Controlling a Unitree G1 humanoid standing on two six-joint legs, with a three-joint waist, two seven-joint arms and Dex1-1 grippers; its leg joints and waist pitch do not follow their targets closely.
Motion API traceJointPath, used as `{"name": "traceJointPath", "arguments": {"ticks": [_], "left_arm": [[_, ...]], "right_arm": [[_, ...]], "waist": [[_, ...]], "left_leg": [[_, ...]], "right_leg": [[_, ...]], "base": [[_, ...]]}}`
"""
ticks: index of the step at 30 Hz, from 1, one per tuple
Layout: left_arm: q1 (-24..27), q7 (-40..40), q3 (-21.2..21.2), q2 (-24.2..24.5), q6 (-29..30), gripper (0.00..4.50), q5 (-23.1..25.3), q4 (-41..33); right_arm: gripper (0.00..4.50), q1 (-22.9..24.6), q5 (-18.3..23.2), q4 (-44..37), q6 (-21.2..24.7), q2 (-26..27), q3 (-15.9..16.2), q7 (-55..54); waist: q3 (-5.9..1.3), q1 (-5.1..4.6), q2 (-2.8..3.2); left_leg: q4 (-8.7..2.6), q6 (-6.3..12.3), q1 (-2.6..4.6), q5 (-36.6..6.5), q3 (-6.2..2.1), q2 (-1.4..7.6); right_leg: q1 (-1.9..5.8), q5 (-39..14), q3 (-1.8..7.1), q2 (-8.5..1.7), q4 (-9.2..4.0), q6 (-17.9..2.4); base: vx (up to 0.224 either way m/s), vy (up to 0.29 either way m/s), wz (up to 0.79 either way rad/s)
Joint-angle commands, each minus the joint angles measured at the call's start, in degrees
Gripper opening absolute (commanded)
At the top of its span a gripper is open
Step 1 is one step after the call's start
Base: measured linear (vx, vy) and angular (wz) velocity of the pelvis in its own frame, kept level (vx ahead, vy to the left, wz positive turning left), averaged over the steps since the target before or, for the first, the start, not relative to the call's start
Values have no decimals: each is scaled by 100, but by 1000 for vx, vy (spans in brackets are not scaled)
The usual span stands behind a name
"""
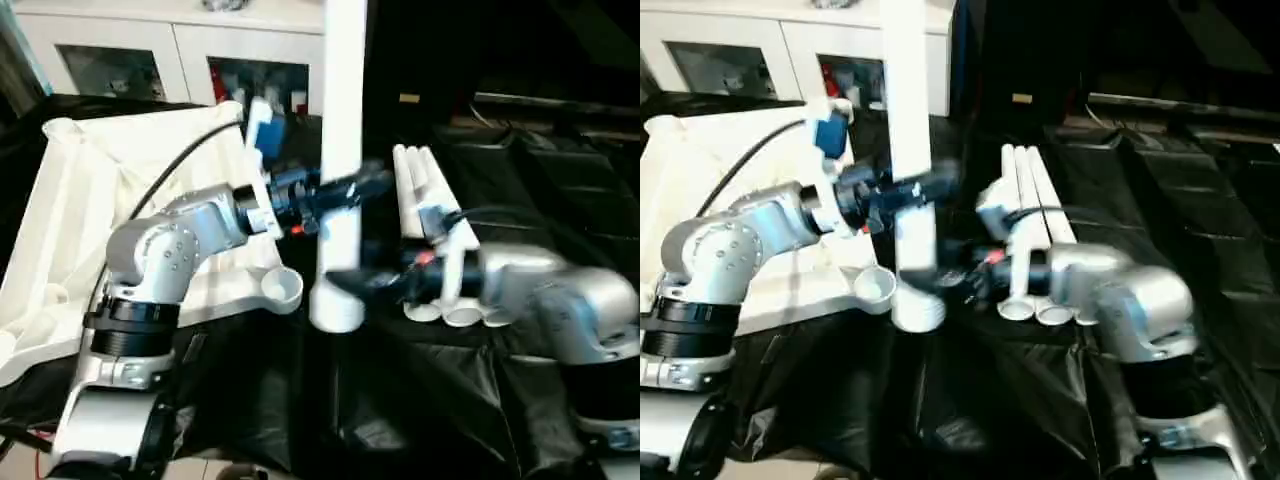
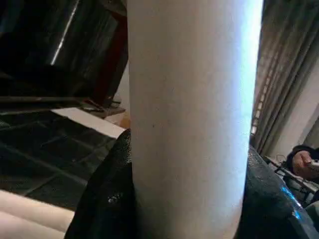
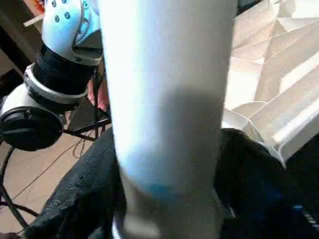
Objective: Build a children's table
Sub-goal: Pick table leg
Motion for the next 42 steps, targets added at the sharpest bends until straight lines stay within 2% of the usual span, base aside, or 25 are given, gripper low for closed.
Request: {"name": "traceJointPath", "arguments": {"ticks": [1, 3, 9, 10, 11, 12, 15, 16, 18, 19, 20, 21, 24, 25, 28, 29, 30, 31, 34, 35, 39, 42], "left_arm": [[-119, -97, 27, -45, 41, 189, -113, -107], [-102, -122, 14, -49, 52, 188, -130, -107], [-60, -97, -38, -5, 34, 188, -97, -127], [-56, -79, -45, -3, 17, 223, -74, -129], [-73, 186, -72, -40, -99, 244, 155, -57], [-94, 288, -46, -73, -68, 258, 167, 2], [-112, 595, 12, -159, -172, 280, 310, 86], [-104, 898, -42, -191, -324, 293, 588, 130], [-79, 1355, -136, -231, -464, 305, 971, 206], [-79, 1355, -136, -231, -464, 306, 971, 206], [-75, 1801, -90, -334, -525, 306, 1155, 243], [-77, 2218, 7, -455, -547, 306, 1250, 270], [-74, 2520, 33, -523, -556, 306, 1371, 284], [-107, 3113, 29, -616, -646, 306, 1725, 401], [-206, 3716, 151, -769, -1005, 306, 2067, 626], [-223, 3778, 170, -785, -1061, 306, 2107, 663], [-261, 3901, 214, -824, -1170, 278, 2186, 751], [-277, 3902, 253, -851, -1188, 270, 2153, 791], [-288, 3923, 301, -896, -1135, 265, 2063, 816], [-288, 3923, 301, -896, -1135, 239, 2063, 816], [-258, 3873, 330, -1036, -1123, 223, 1932, 694], [-259, 3738, 335, -1071, -1107, 213, 1817, 647]], "right_arm": [[262, -14, -21, -34, 12, -18, 48, -45], [239, -21, -21, 5, -6, 13, 25, -83], [208, -50, -11, 94, -17, 81, -52, -225], [206, -53, -15, 106, -16, 95, -67, -247], [204, -55, -30, 134, -80, 182, -134, -356], [202, -58, -40, 145, -109, 220, -160, -407], [198, -73, -117, 192, -213, 358, -220, -626], [198, -108, -236, 273, -309, 512, -276, -913], [198, -204, -472, 481, -408, 792, -365, -1494], [197, -204, -472, 481, -408, 792, -365, -1494], [197, -242, -634, 556, -553, 942, -342, -1757], [197, -283, -771, 637, -663, 1087, -321, -2003], [197, -325, -877, 726, -771, 1211, -304, -2212], [197, -365, -981, 847, -881, 1370, -254, -2434], [197, -374, -1082, 892, -932, 1521, -180, -2574], [197, -373, -1094, 893, -935, 1537, -172, -2584], [196, -375, -1127, 905, -946, 1579, -160, -2613], [196, -372, -1137, 900, -948, 1583, -136, -2606], [196, -368, -1172, 898, -973, 1605, -101, -2617], [195, -368, -1172, 898, -973, 1605, -101, -2617], [195, -413, -1422, 1016, -1185, 1604, -88, -2750], [195, -424, -1387, 1058, -1171, 1610, -139, -2718]], "waist": [[-432, 4, 35], [-431, 6, 40], [-440, 6, 50], [-443, 6, 48], [-445, 5, 58], [-442, -1, 55], [-441, -2, 52], [-448, 3, 67], [-442, -22, 57], [-447, -25, 59], [-445, -20, 60], [-448, -30, 89], [-468, -30, 78], [-467, -23, 66], [-447, -37, 66], [-453, -27, 63], [-450, -23, 56], [-454, -17, 69], [-459, -8, 69], [-458, -5, 68], [-450, -18, 73], [-450, -22, 79]], "left_leg": [[-342, -7, 57, -477, -29, 155], [-343, -15, 57, -477, -31, 157], [-339, -36, 59, -442, -33, 155], [-340, -38, 62, -435, -35, 155], [-340, -41, 56, -410, -39, 156], [-340, -43, 57, -427, -37, 157], [-339, -99, 58, -439, -36, 156], [-336, -103, 63, -443, -38, 150], [-346, -150, 53, -434, -44, 155], [-347, -177, 66, -444, -42, 151], [-348, -192, 63, -450, -44, 149], [-347, -247, 57, -425, -52, 166], [-337, -225, 52, -348, -54, 147], [-336, -210, 51, -322, -51, 140], [-346, -189, 45, -417, -51, 137], [-345, -201, 56, -433, -55, 142], [-352, -205, 54, -419, -58, 144], [-351, -212, 61, -422, -60, 145], [-345, -216, 61, -397, -55, 150], [-344, -214, 55, -388, -57, 148], [-345, -213, 53, -440, -53, 140], [-345, -199, 56, -485, -54, 143]], "right_leg": [[331, 209, 259, -387, -415, -1397], [330, 166, 260, -389, -418, -1374], [331, 242, 258, -384, -408, -1359], [332, 263, 255, -380, -402, -1360], [332, 297, 255, -383, -396, -1364], [327, 295, 255, -380, -402, -1364], [328, 255, 256, -383, -407, -1355], [333, 251, 255, -384, -405, -1352], [325, 229, 256, -384, -409, -1303], [324, 172, 255, -389, -416, -1272], [333, 152, 256, -387, -415, -1255], [330, 250, 257, -384, -406, -1237], [347, 531, 258, -379, -381, -1239], [350, 598, 257, -368, -382, -1228], [346, 493, 258, -370, -412, -1186], [349, 454, 258, -377, -409, -1168], [349, 418, 262, -380, -416, -1122], [344, 405, 259, -379, -412, -1106], [336, 517, 265, -390, -402, -1150], [338, 548, 263, -386, -393, -1157], [339, 537, 261, -384, -402, -1180], [336, 477, 266, -388, -407, -1197]], "base": [[0, 0, 0], [0, 0, 0], [0, 0, 0], [0, 0, 0], [0, 0, 0], [0, 0, 0], [0, 0, 0], [0, 0, 0], [0, 0, 0], [0, 0, 0], [0, 0, 0], [0, 0, 0], [0, 0, 0], [0, 0, 0], [0, 0, 0], [0, 0, 0], [0, 0, 0], [0, 0, 0], [0, 0, 0], [0, 0, 0], [0, 0, 0], [0, 0, 0]]}}
